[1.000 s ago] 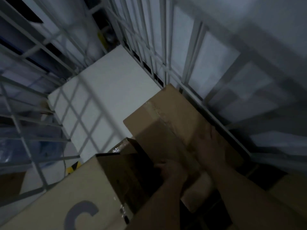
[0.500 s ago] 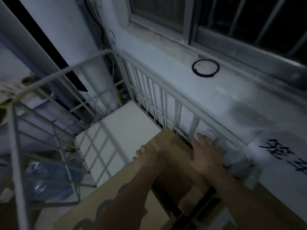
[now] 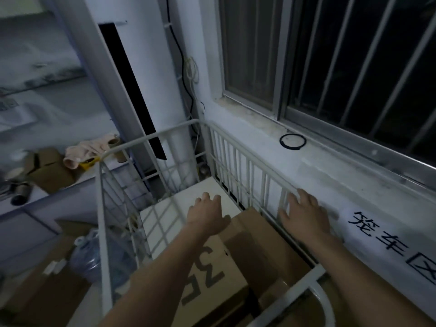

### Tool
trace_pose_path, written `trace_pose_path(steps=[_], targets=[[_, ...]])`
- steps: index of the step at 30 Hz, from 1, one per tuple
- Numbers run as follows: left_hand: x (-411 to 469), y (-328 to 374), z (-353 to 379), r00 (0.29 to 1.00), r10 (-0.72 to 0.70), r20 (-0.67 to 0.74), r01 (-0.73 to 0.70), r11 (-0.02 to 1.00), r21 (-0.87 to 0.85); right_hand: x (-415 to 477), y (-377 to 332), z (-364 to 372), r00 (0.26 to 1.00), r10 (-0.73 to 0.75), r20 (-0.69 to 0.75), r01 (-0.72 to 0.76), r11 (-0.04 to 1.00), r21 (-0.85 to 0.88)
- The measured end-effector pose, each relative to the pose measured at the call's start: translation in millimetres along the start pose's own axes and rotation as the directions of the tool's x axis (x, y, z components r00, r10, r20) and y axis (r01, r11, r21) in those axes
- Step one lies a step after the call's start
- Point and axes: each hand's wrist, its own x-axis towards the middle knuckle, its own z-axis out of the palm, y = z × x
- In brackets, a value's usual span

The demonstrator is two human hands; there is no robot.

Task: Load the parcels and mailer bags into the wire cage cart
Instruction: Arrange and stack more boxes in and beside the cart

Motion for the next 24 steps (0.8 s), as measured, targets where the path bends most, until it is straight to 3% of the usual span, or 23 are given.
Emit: trace_pose_path(steps=[5, 11, 15, 24], targets=[[-37.8, -9.8, -18.0, 1.000, 0.024, -0.014, -0.021, 0.989, 0.146, -38.2, -25.9, -12.5, 0.999, 0.006, -0.036, -0.004, 0.998, 0.057], [-73.6, -26.1, -25.8, 0.997, 0.057, -0.045, -0.048, 0.983, 0.175, -77.7, -55.3, -11.3, 0.998, 0.056, -0.041, -0.049, 0.985, 0.163], [-100.1, -47.9, -27.0, 0.994, 0.096, -0.043, -0.080, 0.954, 0.289, -110.4, -80.7, -11.3, 0.993, 0.120, 0.003, -0.114, 0.932, 0.343], [-134.7, -67.9, -16.2, 0.972, 0.226, -0.064, -0.220, 0.971, 0.091, -176.6, -101.3, -7.6, 0.971, 0.239, 0.003, -0.224, 0.906, 0.359]])
